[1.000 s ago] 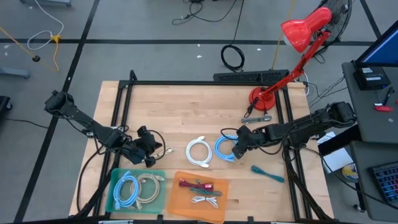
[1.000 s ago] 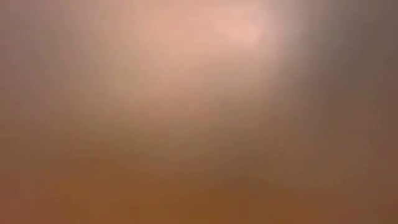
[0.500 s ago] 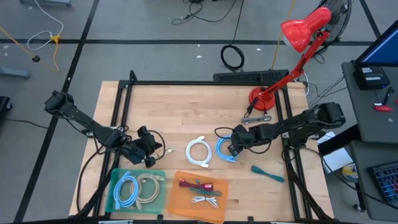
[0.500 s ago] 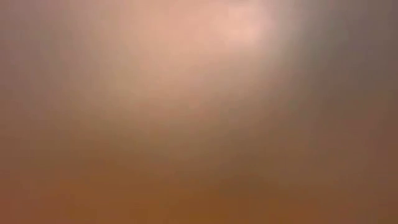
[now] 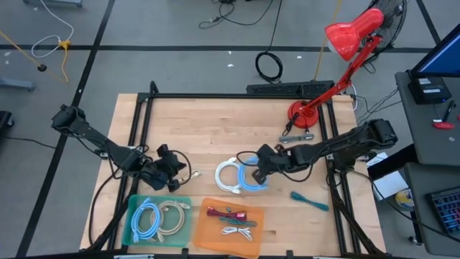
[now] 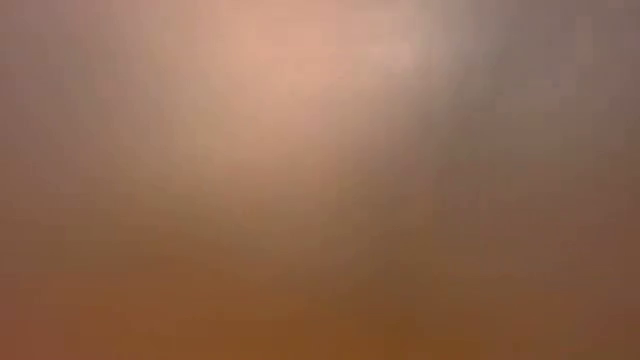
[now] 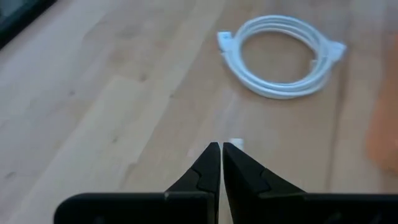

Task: Pick & Place USB Port
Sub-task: Put the blue HDMI cable into the green bin

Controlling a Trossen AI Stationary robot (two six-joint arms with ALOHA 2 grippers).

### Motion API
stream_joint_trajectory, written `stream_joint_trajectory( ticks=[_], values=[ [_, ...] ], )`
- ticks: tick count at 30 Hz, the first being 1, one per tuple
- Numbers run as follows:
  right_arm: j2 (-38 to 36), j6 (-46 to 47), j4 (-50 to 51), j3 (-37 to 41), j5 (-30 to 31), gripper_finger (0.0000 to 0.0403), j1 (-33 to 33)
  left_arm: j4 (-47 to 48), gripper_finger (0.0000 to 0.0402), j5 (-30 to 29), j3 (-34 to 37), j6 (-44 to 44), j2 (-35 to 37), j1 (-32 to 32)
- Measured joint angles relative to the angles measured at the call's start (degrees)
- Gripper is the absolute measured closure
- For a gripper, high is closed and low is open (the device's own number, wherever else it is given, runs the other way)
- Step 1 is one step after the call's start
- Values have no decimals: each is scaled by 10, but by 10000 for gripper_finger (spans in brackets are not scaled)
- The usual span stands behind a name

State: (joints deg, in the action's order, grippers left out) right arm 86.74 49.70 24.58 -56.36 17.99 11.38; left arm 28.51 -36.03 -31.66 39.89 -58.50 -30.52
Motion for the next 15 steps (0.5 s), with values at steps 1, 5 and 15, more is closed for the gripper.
stream_joint_trajectory(
  ticks=[1, 5, 15],
  values=[
    [0, -13, -4, -14, 10, 375, 4, 7, 378, -9, 0, 7, 0, 0],
    [-2, -72, -57, -53, 40, 375, 17, 63, 378, -98, 0, 100, 3, 0],
    [33, -284, -267, -67, 282, 375, 23, 260, 378, -240, 0, 388, 46, 0]
  ],
)
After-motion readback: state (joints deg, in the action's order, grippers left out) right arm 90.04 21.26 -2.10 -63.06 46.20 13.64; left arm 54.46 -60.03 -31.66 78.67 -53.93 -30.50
